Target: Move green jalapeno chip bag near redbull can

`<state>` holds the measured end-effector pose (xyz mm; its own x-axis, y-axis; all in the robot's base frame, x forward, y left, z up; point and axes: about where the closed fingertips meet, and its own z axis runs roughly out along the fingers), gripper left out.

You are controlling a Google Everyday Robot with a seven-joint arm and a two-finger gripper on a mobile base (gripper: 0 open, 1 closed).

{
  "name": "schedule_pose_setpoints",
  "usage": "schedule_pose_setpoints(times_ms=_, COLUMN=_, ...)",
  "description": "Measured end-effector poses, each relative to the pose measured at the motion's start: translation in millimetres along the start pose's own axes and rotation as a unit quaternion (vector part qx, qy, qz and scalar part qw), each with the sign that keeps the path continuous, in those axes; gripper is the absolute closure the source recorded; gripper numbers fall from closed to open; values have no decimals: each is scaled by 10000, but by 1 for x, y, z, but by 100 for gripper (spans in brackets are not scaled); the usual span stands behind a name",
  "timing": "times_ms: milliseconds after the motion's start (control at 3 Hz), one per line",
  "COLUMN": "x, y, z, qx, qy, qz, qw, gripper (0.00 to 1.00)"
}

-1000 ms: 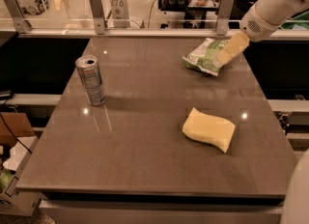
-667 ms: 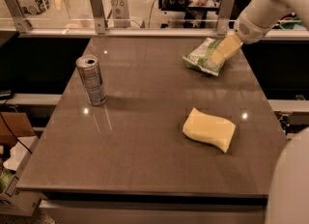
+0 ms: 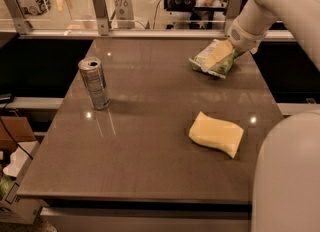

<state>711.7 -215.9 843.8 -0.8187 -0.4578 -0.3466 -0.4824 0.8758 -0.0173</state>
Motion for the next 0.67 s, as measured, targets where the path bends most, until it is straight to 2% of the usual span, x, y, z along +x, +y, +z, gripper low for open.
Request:
schedule_pose_setpoints(times_ms=333, x=-6, y=11, z=12, qx=-167, qy=84, qz=163, qw=9997, gripper=0)
schedule_pose_setpoints(times_ms=667, x=-13, y=20, z=20, qx=-312, qy=115, qz=202, qw=9992, gripper=16)
